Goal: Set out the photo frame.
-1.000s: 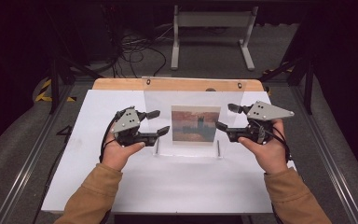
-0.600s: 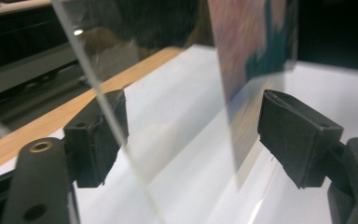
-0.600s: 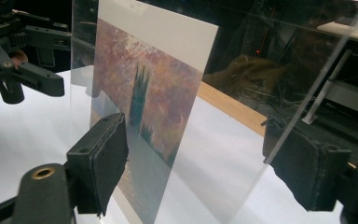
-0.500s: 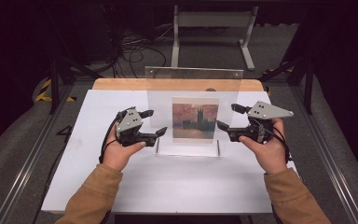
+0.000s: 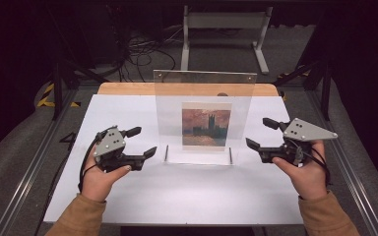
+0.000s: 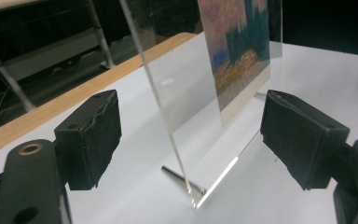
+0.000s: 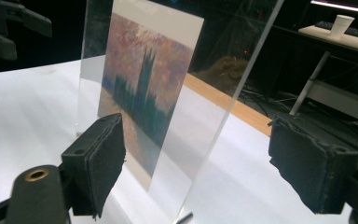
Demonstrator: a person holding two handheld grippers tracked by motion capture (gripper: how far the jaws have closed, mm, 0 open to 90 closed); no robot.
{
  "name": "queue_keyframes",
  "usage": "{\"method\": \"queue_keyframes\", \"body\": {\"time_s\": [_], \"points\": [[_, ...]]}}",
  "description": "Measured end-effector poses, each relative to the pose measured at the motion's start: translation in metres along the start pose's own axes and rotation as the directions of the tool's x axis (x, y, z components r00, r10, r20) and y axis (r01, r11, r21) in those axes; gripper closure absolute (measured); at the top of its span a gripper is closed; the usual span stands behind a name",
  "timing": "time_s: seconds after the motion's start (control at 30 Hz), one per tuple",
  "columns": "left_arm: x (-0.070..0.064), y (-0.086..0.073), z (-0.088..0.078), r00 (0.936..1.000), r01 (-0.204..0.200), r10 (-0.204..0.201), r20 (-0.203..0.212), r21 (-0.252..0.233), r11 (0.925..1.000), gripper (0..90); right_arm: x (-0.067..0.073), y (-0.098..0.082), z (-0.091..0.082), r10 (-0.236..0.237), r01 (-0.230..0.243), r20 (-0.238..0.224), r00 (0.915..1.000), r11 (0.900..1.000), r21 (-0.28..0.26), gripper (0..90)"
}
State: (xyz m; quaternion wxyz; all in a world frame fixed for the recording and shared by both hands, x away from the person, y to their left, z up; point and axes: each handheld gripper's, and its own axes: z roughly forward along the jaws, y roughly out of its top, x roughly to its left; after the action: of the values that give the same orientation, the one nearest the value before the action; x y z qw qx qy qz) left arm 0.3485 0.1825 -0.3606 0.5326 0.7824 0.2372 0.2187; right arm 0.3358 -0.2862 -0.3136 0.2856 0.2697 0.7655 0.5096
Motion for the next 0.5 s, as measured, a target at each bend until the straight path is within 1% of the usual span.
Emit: {"method": "queue_keyframes", "body": {"time_s": [0.03, 0.2, 0.23, 0.27, 0.4, 0.47, 0.5], "points": [[0.001, -0.001, -0.004, 1.0000, -0.003, 0.003, -0.001, 0.005, 1.0000, 20.7, 0.000, -0.002, -0.005, 0.009, -0.009, -0.001, 1.0000, 1.000, 0.005, 18.6], [0.006, -0.014, -0.021, 0.9996, 0.025, -0.024, -0.016, 0.023, 0.9994, 20.7, -0.004, -0.014, -0.022, 0.029, -0.029, 0.000, 0.9996, 0.999, 0.024, 17.7], [0.006, -0.017, -0.024, 0.9994, 0.031, -0.031, -0.018, 0.027, 0.9991, 20.7, -0.005, -0.017, -0.025, 0.032, -0.032, 0.006, 0.9995, 0.999, 0.029, 17.6], [0.007, -0.020, -0.026, 0.9994, 0.028, -0.028, -0.021, 0.033, 0.9990, 20.7, -0.006, -0.020, -0.028, 0.033, -0.033, 0.015, 0.9993, 0.999, 0.033, 17.6], [0.009, -0.034, -0.033, 0.9984, 0.047, -0.045, -0.035, 0.053, 0.9975, 20.7, -0.009, -0.034, -0.038, 0.057, -0.058, 0.023, 0.9981, 0.997, 0.042, 17.1], [0.011, -0.040, -0.035, 0.9980, 0.049, -0.047, -0.042, 0.060, 0.9970, 20.5, -0.009, -0.041, -0.041, 0.067, -0.069, 0.024, 0.9974, 0.996, 0.052, 16.8], [0.011, -0.045, -0.036, 0.9975, 0.058, -0.055, -0.045, 0.064, 0.9963, 20.5, -0.010, -0.044, -0.042, 0.071, -0.072, 0.022, 0.9973, 0.996, 0.054, 16.6]]}}
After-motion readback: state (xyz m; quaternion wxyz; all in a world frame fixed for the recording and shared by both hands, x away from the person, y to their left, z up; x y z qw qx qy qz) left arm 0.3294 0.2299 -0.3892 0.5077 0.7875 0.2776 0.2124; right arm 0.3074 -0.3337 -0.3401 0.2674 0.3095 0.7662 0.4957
